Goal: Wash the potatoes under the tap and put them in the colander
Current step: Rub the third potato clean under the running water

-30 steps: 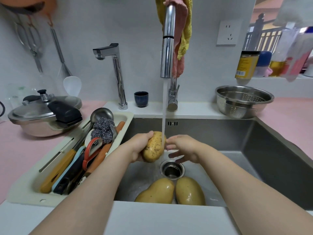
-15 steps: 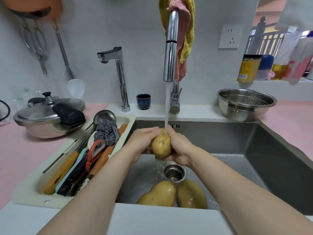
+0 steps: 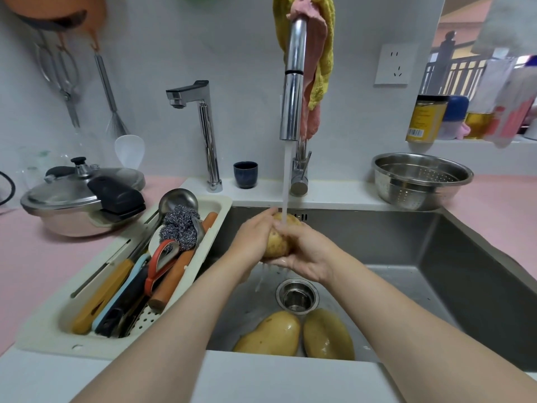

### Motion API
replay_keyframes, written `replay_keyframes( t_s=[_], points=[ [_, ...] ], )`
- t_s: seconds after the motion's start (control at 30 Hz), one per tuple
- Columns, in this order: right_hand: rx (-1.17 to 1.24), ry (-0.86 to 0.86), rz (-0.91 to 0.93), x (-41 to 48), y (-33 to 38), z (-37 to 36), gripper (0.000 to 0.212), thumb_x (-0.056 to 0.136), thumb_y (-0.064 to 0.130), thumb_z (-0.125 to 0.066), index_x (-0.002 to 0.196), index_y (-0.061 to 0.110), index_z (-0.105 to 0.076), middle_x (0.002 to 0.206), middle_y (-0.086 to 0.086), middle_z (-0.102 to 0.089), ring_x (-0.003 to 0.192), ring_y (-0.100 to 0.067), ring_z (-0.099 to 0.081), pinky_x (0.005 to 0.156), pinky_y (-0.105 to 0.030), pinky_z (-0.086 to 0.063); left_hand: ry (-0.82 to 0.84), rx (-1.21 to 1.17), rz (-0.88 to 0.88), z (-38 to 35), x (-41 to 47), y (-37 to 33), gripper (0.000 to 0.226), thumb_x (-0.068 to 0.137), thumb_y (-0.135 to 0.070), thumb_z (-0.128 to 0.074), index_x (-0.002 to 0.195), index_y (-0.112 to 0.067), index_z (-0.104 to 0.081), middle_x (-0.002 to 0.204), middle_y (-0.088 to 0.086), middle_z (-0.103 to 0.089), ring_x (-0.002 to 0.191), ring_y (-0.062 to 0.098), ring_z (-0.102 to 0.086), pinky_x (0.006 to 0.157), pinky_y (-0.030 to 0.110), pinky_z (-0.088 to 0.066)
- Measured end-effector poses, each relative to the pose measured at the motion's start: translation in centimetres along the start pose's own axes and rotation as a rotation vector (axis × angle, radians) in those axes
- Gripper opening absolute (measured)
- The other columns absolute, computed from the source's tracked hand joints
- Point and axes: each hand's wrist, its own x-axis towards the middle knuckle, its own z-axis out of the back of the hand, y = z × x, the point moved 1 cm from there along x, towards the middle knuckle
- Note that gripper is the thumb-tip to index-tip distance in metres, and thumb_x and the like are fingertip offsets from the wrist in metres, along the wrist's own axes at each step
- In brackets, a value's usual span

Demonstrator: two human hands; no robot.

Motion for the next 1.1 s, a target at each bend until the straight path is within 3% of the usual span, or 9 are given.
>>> replay_keyframes(
  t_s=[0.1, 0.17, 0.23, 0.4, 0.5, 0.67, 0.8, 0.93, 1.1],
  points=[
    [-0.076, -0.074, 0.022, -0.3, 0.0, -0.4, 0.057, 0.087, 0.023, -0.082, 0.137, 0.015, -0.056, 0.132, -0.024, -0.063, 0.111, -0.046, -0.069, 0.068, -0.057, -0.062, 0.188, -0.102, 0.065, 0.8, 0.9, 1.5, 0.065, 0.084, -0.06, -0.06, 0.145, -0.042, -0.052, 0.153, -0.002, -0.051, 0.133, 0.022, -0.056, 0.109, 0.051, -0.049],
    [-0.087, -0.106, 0.025, -0.7, 0.5, -0.6, 0.04, 0.099, 0.038, -0.066, 0.13, 0.013, -0.062, 0.124, -0.023, -0.068, 0.104, -0.045, -0.071, 0.066, -0.057, -0.063, 0.247, -0.21, 0.088, 1.0, 0.9, 1.6, 0.079, 0.08, -0.051, -0.067, 0.153, -0.031, -0.043, 0.155, 0.0, -0.049, 0.133, 0.023, -0.057, 0.106, 0.047, -0.052],
    [-0.067, -0.173, 0.017, -1.1, 0.9, -0.9, 0.043, 0.105, 0.048, -0.05, 0.125, 0.011, -0.059, 0.117, -0.023, -0.068, 0.095, -0.045, -0.071, 0.069, -0.06, -0.063, 0.244, -0.183, 0.029, 0.8, 0.8, 1.3, 0.083, 0.078, -0.05, -0.068, 0.154, -0.027, -0.042, 0.15, 0.002, -0.054, 0.128, 0.024, -0.06, 0.095, 0.042, -0.058],
    [0.004, -0.269, 0.038, -1.1, 1.0, -1.4, 0.039, 0.111, 0.043, -0.035, 0.125, 0.009, -0.049, 0.111, -0.024, -0.065, 0.088, -0.046, -0.071, 0.076, -0.067, -0.059, -0.122, -0.069, -0.001, -1.2, 0.2, -0.2, 0.04, 0.086, -0.052, -0.058, 0.12, -0.037, -0.072, 0.123, -0.002, -0.071, 0.11, 0.021, -0.068, 0.091, 0.046, -0.06],
    [-0.019, -0.227, 0.094, -0.4, 1.2, -1.0, 0.031, 0.11, 0.024, -0.041, 0.138, 0.011, -0.049, 0.124, -0.024, -0.067, 0.105, -0.041, -0.071, 0.084, -0.064, -0.059, -0.107, -0.168, 0.155, -1.3, -0.4, -0.1, 0.026, 0.1, -0.047, -0.053, 0.11, -0.037, -0.075, 0.109, -0.001, -0.076, 0.1, 0.024, -0.072, 0.075, 0.041, -0.063],
    [-0.44, -0.128, 0.212, -0.9, 2.1, 0.2, 0.047, 0.105, 0.027, -0.056, 0.148, 0.025, -0.037, 0.137, -0.012, -0.056, 0.115, -0.03, -0.063, 0.095, -0.055, -0.058, 0.011, -0.237, 0.294, -0.2, -0.9, -0.4, 0.039, 0.102, -0.057, -0.047, 0.122, -0.032, -0.069, 0.113, 0.01, -0.075, 0.099, 0.033, -0.073, 0.068, 0.043, -0.061],
    [-0.886, 0.061, 0.404, -1.5, 2.0, 0.7, 0.076, 0.083, 0.035, -0.083, 0.146, 0.037, -0.041, 0.141, -0.002, -0.047, 0.124, -0.023, -0.057, 0.096, -0.034, -0.057, 0.028, -0.398, 0.491, 1.4, -0.8, -1.0, 0.049, 0.105, -0.055, -0.04, 0.121, -0.013, -0.058, 0.104, 0.024, -0.072, 0.074, 0.036, -0.074, 0.05, 0.037, -0.059],
    [-1.185, 0.132, 0.58, -2.0, 2.0, 0.5, 0.045, 0.077, 0.037, -0.089, 0.117, 0.041, -0.068, 0.13, 0.008, -0.048, 0.121, -0.01, -0.053, 0.104, -0.024, -0.044, 0.264, -0.401, 0.522, 2.6, -1.4, -0.6, 0.047, 0.108, -0.042, -0.037, 0.13, -0.005, -0.057, 0.099, 0.024, -0.07, 0.074, 0.039, -0.072, 0.044, 0.031, -0.055],
    [-1.175, -0.122, 0.612, -0.8, 2.6, 1.5, 0.022, 0.098, 0.048, -0.061, 0.113, 0.037, -0.073, 0.119, 0.0, -0.063, 0.11, -0.014, -0.059, 0.096, -0.03, -0.045, 0.247, -0.532, 0.336, 1.9, -1.7, -1.2, 0.034, 0.107, -0.021, -0.045, 0.129, -0.004, -0.063, 0.122, 0.029, -0.066, 0.09, 0.041, -0.074, 0.064, 0.04, -0.063]
  ],
)
